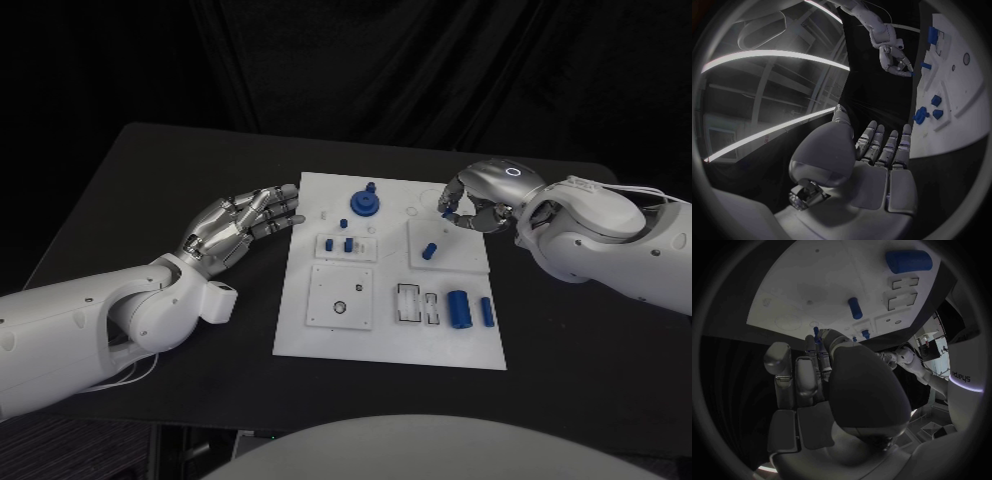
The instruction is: Assemble the parts on the task board
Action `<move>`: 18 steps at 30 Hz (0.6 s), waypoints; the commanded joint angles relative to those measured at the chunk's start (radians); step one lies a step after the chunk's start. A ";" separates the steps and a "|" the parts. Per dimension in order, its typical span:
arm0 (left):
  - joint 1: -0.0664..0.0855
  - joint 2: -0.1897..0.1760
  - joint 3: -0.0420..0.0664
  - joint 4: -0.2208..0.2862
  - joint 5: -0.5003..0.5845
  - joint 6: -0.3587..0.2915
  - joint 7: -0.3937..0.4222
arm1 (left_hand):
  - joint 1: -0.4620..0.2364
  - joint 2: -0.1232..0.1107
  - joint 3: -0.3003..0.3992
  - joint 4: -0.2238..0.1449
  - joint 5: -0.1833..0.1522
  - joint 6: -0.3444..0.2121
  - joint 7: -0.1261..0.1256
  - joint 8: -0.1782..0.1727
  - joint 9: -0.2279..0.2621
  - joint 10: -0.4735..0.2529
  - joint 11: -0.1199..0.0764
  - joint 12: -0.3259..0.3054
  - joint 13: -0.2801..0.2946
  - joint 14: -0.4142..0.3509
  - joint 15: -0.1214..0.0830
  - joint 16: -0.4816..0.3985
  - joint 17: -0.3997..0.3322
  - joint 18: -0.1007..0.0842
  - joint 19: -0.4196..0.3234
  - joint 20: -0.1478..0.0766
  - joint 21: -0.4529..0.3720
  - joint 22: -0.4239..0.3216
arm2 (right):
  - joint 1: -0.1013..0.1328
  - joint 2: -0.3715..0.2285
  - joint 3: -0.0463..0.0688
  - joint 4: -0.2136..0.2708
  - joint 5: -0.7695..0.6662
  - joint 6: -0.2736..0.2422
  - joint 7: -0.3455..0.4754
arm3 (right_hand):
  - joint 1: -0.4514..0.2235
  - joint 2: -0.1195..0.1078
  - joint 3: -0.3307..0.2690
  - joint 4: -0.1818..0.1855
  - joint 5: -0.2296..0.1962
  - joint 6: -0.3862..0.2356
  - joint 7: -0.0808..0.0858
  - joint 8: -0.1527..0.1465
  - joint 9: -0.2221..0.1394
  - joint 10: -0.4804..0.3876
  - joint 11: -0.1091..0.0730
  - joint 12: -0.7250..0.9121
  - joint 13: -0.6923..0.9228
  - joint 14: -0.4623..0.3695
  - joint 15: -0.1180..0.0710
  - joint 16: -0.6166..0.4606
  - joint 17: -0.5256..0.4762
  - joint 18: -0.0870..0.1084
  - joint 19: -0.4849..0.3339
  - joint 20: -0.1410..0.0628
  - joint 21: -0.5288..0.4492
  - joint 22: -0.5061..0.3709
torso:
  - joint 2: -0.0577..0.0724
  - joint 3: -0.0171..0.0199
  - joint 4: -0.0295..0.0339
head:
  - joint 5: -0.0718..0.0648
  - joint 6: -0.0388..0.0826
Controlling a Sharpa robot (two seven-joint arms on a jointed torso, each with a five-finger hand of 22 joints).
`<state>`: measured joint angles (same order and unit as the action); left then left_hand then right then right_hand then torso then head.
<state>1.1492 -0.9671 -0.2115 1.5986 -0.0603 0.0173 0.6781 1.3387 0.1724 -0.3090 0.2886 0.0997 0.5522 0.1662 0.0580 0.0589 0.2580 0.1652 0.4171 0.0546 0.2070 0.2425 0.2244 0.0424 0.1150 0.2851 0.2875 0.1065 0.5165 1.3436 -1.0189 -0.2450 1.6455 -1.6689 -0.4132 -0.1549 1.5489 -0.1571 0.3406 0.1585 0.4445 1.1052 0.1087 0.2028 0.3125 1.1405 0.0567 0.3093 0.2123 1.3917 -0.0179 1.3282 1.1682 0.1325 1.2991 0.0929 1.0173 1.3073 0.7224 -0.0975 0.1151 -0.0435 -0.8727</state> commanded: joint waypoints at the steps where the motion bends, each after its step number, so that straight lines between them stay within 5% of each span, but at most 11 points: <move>1: -0.002 0.001 0.001 0.000 0.025 0.017 0.140 | -0.022 0.002 -0.011 0.001 -0.026 0.011 0.022 0.007 0.002 0.005 0.006 0.006 0.001 -0.004 -0.007 0.003 0.000 0.005 0.003 -0.003 0.006 -0.006 | 0.009 -0.006 0.001 0.026 0.024 -0.012 -0.025 | -0.010 0.003 -0.007 -0.001 -0.003 0.007 0.002 0.004 0.001 0.015 -0.007 -0.007 0.000 0.008 0.000 0.006 0.002 -0.020 0.006 -0.002 0.004 0.116 | -0.001 -0.0001 -0.0001 | 0.007 0.000; 10: -0.002 0.003 0.001 -0.001 0.046 0.018 0.143 | -0.029 0.005 -0.012 0.000 -0.026 0.013 0.025 0.008 0.002 0.006 0.009 0.008 0.001 -0.007 -0.011 0.001 -0.001 0.007 -0.001 -0.003 0.005 -0.011 | 0.021 0.004 0.001 0.128 0.051 0.009 -0.025 | -0.013 0.003 -0.008 0.001 -0.006 0.002 0.002 -0.002 0.001 0.016 -0.007 -0.014 -0.002 0.013 0.000 0.010 0.007 -0.020 0.007 -0.003 0.001 0.115 | 0.000 0.0004 -0.0005 | 0.037 0.000; 18: -0.002 0.004 0.001 -0.002 0.048 0.020 0.145 | -0.041 0.012 -0.014 0.003 -0.036 0.012 0.028 0.008 0.002 0.006 0.013 0.008 0.001 -0.011 -0.015 -0.001 -0.001 0.010 -0.006 -0.003 0.003 -0.017 | 0.017 0.064 0.000 0.169 0.036 0.034 -0.016 | -0.011 0.004 -0.007 0.000 -0.012 -0.002 0.002 -0.007 0.000 0.016 -0.006 -0.022 -0.005 0.019 0.000 0.014 0.013 -0.020 0.009 -0.003 0.000 0.114 | 0.001 0.0001 0.0011 | 0.048 0.000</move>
<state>1.1491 -0.9644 -0.2115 1.5957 -0.0196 0.0198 0.6783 1.3075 0.1849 -0.3171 0.2884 0.0677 0.5578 0.1677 0.0619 0.0599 0.2649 0.1721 0.4211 0.0544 0.1984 0.2339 0.2244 0.0422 0.1151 0.2850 0.2875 0.1064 0.4998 1.3626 -0.9555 -0.2455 1.8103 -1.6250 -0.3963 -0.1586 1.5442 -0.1527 0.3365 0.1601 0.4359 1.1040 0.1077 0.2002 0.3114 1.1507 0.0497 0.2931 0.2073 1.4044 -0.0196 1.3368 1.1807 0.1325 1.3027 0.0893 1.0173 1.3079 0.7230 -0.0976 0.1158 0.0007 -0.8727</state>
